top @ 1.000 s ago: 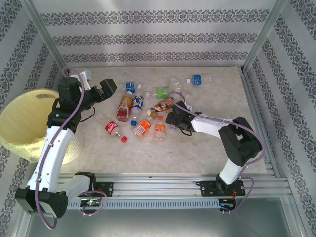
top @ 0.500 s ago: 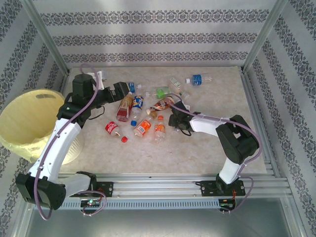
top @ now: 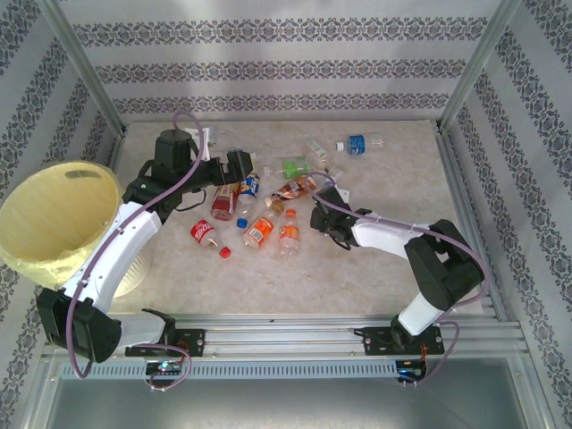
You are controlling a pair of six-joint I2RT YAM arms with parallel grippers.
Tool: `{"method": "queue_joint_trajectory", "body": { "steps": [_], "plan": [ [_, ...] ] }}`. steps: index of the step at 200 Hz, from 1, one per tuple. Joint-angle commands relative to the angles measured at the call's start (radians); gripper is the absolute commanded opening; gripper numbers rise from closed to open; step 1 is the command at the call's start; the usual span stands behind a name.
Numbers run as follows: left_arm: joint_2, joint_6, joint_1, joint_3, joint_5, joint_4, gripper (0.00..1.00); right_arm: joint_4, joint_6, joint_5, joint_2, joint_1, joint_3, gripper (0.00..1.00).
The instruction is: Put the plastic bottles in the bin
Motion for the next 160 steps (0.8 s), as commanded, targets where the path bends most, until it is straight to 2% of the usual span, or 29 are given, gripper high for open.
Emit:
{"method": "queue_joint_trajectory", "body": {
  "steps": [1, 30, 48, 81, 118, 160],
  "plan": [
    [0.006, -0.005, -0.012, -0.005, -0.013, 0.072, 1.0, 0.064, -0.023, 0.068, -0.074, 0.017, -0.022, 0.46],
    [0.017, -0.027, -0.012, -0.017, 0.009, 0.097, 1.0, 0.104, -0.033, 0.101, -0.136, 0.017, -0.032, 0.46],
    [0.023, -0.036, -0.014, -0.025, 0.033, 0.118, 1.0, 0.162, -0.07, 0.08, -0.176, 0.017, -0.044, 0.46],
    [0.037, -0.06, -0.028, -0.044, 0.084, 0.179, 1.0, 0.162, -0.128, 0.046, -0.227, 0.017, -0.02, 0.46],
    [0.065, -0.06, -0.047, -0.034, 0.109, 0.188, 1.0, 0.234, -0.184, -0.051, -0.278, 0.019, -0.022, 0.44],
    [0.117, -0.091, -0.078, -0.023, 0.201, 0.277, 1.0, 0.341, -0.237, -0.242, -0.294, 0.021, -0.014, 0.42]
  ]
}}
